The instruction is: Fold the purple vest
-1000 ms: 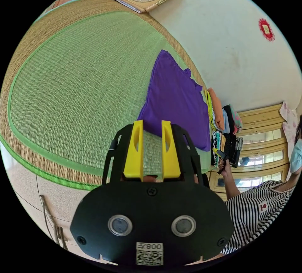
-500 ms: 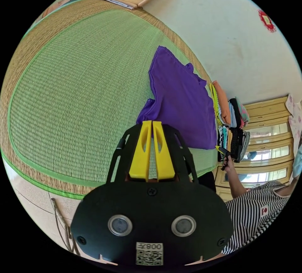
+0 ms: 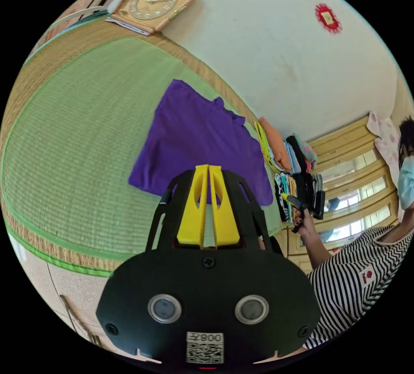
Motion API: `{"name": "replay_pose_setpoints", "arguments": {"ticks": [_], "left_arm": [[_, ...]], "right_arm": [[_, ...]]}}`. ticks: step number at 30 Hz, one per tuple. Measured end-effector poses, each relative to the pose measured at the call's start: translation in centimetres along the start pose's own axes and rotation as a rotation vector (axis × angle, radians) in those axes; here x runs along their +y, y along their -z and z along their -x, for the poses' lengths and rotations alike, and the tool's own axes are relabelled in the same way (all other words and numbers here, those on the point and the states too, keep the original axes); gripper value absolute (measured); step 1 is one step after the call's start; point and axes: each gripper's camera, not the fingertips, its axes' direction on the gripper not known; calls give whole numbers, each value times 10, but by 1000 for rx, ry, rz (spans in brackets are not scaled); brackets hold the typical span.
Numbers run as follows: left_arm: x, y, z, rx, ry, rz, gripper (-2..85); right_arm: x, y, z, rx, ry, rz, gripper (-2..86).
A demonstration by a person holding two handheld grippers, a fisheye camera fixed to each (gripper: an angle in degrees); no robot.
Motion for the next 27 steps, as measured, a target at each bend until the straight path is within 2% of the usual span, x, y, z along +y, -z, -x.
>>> {"name": "replay_pose_setpoints", "arguments": {"ticks": [4, 6, 8, 10, 17, 22, 27], "left_arm": [[-11, -68, -49, -38, -146, 180, 2], [-11, -90, -59, -105, -170, 225, 1], [-9, -111, -60, -162, -181, 288, 1], [-5, -120, -58, -98, -140, 275, 1], [3, -125, -88, -88, -154, 258, 5], [10, -127, -137, 8, -278, 219, 24], [21, -156, -186, 41, -416, 307, 66]], "right_arm": [[-29, -62, 65, -39, 186, 129, 2], [-33, -95, 89, 60, 266, 185, 1], [-31, -123, 91, 143, 290, 251, 0], [-28, -139, 83, 125, 272, 280, 0], [-27, -122, 53, -33, 200, 262, 5], [-8, -60, 22, -25, 103, 125, 21], [55, 32, -82, 62, -207, -50, 66]]}}
